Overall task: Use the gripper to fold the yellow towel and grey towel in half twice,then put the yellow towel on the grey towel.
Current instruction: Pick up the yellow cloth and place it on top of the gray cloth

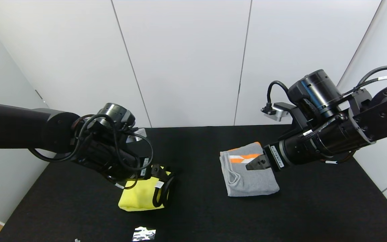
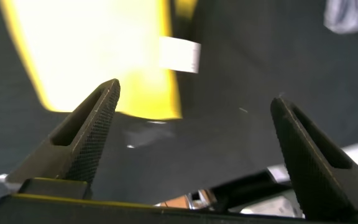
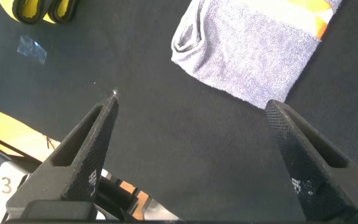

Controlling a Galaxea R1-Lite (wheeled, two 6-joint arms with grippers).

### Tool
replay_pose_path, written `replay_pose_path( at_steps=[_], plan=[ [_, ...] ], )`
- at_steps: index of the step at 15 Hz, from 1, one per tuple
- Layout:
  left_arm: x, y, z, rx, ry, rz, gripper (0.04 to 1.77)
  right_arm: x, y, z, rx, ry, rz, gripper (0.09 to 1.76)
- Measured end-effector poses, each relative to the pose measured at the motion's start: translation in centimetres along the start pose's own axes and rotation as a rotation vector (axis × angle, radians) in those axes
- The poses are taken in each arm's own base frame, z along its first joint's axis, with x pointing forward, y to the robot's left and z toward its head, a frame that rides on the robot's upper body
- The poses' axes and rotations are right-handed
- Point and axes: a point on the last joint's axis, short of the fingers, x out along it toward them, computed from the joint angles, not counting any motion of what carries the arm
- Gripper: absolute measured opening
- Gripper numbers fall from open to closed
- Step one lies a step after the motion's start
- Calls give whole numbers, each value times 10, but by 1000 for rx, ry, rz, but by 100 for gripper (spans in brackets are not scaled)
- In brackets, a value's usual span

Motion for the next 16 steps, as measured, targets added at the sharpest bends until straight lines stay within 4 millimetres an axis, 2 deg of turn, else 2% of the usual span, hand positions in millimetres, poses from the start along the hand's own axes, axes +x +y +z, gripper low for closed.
replay_pose_path(
  at_steps=[4,8,11,16],
  plan=[
    [1,39,3,-42,4,68,172,0,-1,0,2,0,-2,171],
    [14,66,2,-81,41,128,172,0,0,0,1,0,-1,171],
    [28,79,1,-111,72,145,172,0,-1,0,2,0,-1,171],
    [48,87,-1,-133,122,139,172,0,-1,0,3,-1,-2,171]
  ],
)
